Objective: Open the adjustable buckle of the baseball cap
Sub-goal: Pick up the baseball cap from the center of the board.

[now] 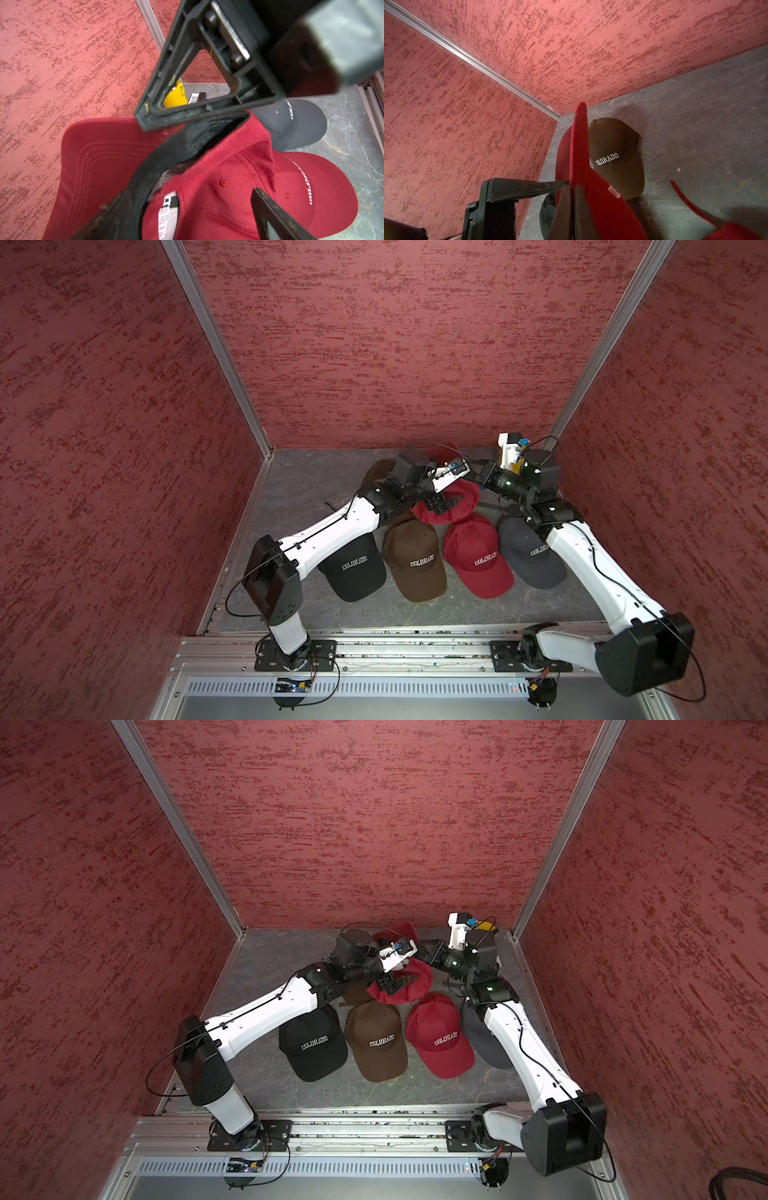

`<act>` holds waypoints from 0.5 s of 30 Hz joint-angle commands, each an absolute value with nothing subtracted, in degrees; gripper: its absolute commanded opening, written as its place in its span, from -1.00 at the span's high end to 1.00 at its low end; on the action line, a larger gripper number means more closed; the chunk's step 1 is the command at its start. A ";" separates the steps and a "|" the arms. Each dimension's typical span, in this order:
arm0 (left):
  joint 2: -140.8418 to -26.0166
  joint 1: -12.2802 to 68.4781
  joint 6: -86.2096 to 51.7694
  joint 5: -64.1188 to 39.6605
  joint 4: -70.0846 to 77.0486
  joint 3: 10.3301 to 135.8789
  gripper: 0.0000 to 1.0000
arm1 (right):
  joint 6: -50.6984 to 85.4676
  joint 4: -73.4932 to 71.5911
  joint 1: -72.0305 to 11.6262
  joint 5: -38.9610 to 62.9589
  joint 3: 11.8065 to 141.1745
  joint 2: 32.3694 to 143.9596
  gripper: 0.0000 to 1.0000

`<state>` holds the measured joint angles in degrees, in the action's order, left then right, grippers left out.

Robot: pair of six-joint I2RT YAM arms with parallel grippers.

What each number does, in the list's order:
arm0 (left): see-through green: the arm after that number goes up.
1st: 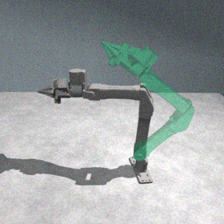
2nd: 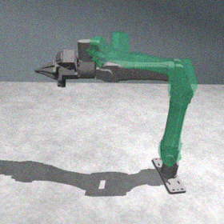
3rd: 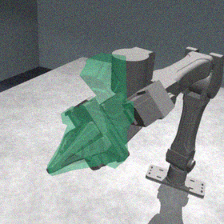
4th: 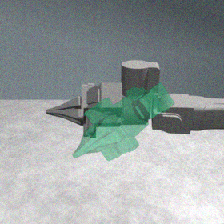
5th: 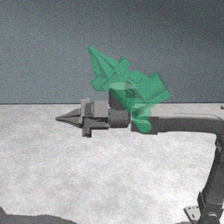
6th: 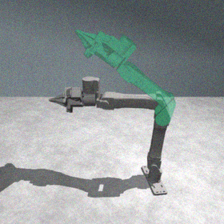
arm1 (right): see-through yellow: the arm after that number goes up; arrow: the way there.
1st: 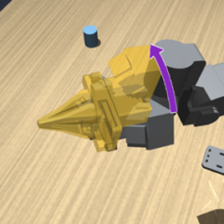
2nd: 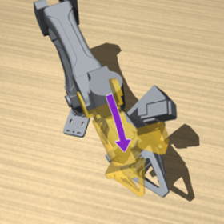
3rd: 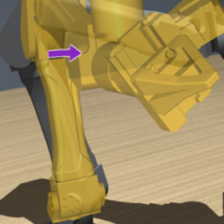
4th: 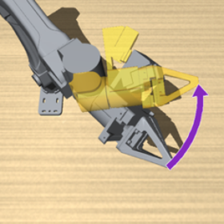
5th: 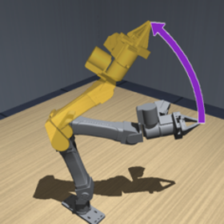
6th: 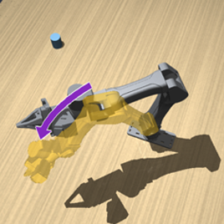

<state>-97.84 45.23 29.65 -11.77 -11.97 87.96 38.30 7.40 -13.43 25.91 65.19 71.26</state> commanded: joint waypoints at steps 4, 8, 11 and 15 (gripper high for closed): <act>-97.67 45.09 31.55 -15.09 -10.03 85.62 -0.71 | 36.45 7.52 -14.75 28.61 68.19 70.04 1.00; -97.13 45.08 31.53 -16.64 -10.02 84.43 -0.55 | 36.39 7.43 -15.29 29.18 68.38 70.14 1.00; -96.60 45.09 31.55 -17.37 -10.18 83.64 -0.40 | 36.43 7.23 -15.38 29.37 68.30 70.29 1.00; -96.33 45.09 31.64 -17.29 -10.81 83.14 -0.04 | 36.78 6.45 -15.55 29.80 68.38 70.56 1.00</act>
<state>-97.82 45.15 31.51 -16.12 -11.51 83.57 37.06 8.69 -14.94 28.36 66.15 71.24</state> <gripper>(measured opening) 0.550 0.048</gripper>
